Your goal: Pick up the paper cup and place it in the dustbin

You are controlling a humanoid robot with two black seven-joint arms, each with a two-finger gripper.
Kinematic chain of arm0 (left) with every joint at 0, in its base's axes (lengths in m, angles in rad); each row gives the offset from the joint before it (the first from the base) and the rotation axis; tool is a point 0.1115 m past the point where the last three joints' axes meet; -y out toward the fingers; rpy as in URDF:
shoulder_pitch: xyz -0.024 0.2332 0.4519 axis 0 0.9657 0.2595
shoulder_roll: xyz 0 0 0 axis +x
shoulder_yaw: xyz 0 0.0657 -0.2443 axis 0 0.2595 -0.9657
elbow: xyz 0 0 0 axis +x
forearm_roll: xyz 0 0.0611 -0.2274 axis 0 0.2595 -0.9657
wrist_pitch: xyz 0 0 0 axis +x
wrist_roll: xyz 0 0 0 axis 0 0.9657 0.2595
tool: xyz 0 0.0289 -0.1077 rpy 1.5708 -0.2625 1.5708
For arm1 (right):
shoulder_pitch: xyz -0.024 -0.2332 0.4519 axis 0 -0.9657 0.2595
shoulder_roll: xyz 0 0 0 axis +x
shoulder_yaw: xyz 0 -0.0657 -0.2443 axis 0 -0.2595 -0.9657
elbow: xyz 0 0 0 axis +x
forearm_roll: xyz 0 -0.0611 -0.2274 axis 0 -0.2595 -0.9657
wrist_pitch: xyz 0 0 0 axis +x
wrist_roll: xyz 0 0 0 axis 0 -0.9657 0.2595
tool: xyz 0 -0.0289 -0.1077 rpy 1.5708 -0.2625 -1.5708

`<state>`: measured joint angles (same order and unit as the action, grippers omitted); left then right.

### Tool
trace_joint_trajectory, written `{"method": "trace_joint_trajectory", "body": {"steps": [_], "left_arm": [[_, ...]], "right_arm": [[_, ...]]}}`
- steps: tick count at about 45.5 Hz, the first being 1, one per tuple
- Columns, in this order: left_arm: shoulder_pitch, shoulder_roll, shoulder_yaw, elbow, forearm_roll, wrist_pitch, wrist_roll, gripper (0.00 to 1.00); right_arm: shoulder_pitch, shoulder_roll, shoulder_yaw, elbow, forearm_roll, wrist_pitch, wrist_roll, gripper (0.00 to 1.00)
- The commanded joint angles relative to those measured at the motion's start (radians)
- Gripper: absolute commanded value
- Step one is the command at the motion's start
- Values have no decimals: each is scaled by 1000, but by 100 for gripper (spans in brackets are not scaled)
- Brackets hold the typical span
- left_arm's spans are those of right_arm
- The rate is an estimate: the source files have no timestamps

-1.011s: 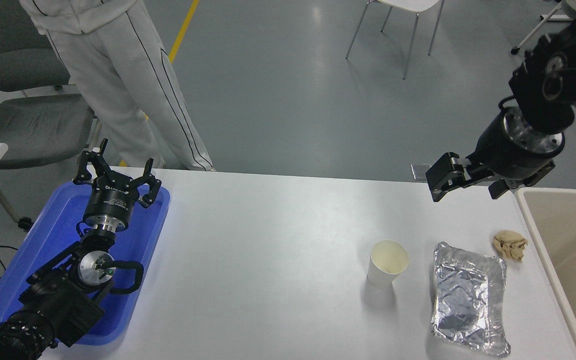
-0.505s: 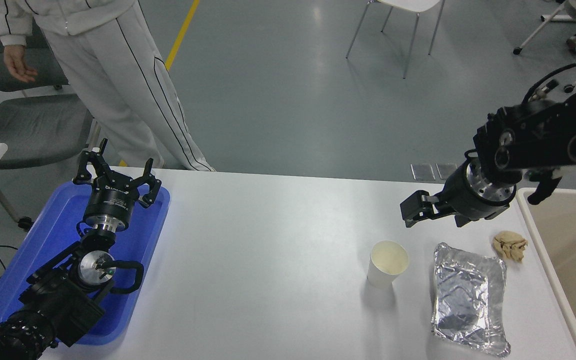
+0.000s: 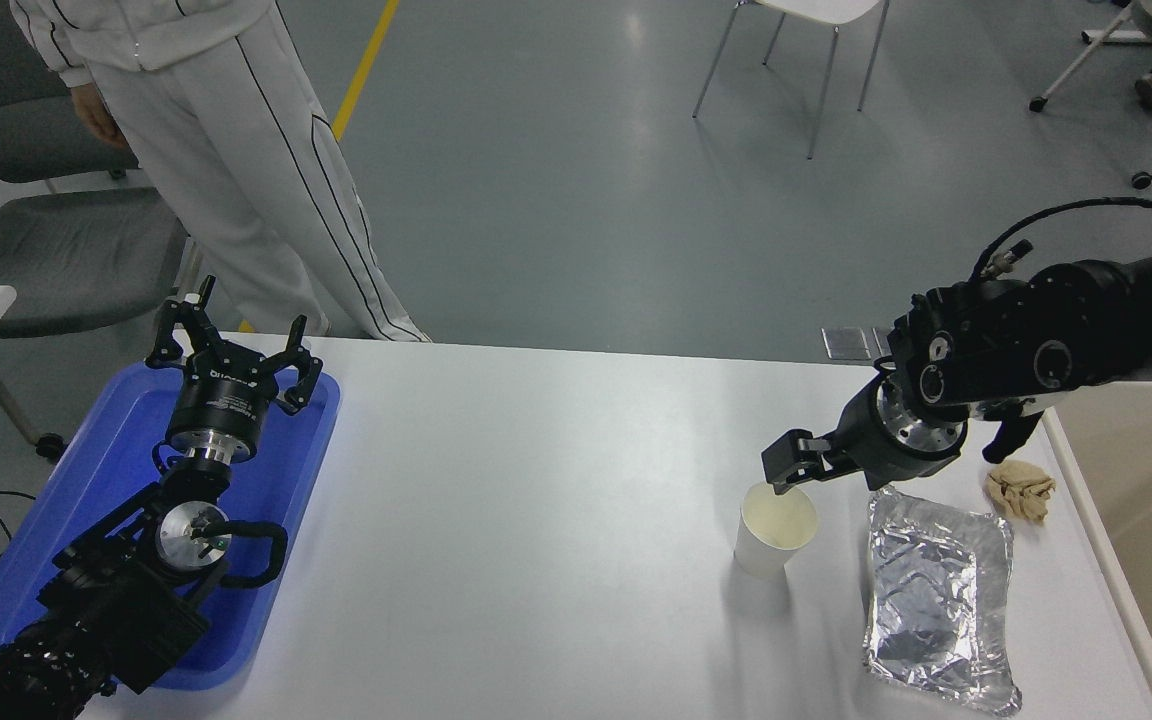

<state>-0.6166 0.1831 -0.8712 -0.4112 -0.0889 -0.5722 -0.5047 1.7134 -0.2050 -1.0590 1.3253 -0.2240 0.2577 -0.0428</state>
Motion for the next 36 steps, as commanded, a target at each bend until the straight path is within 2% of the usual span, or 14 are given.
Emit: {"method": "trace_joint_trajectory", "body": {"steps": [1, 25, 29, 36], "left_arm": [[0, -1, 0, 0, 0, 0, 0, 100], [0, -1, 0, 0, 0, 0, 0, 100], [0, 1, 1, 0, 0, 0, 0, 100], [0, -1, 0, 0, 0, 0, 0, 100]], "right_arm": [[-89, 22, 7, -35, -2, -80, 0, 95], [-189, 49, 7, -118, 2, -172, 0, 89], [-199, 53, 7, -120, 3, -178, 0, 83], [-199, 53, 7, -118, 17, -178, 0, 59]]}}
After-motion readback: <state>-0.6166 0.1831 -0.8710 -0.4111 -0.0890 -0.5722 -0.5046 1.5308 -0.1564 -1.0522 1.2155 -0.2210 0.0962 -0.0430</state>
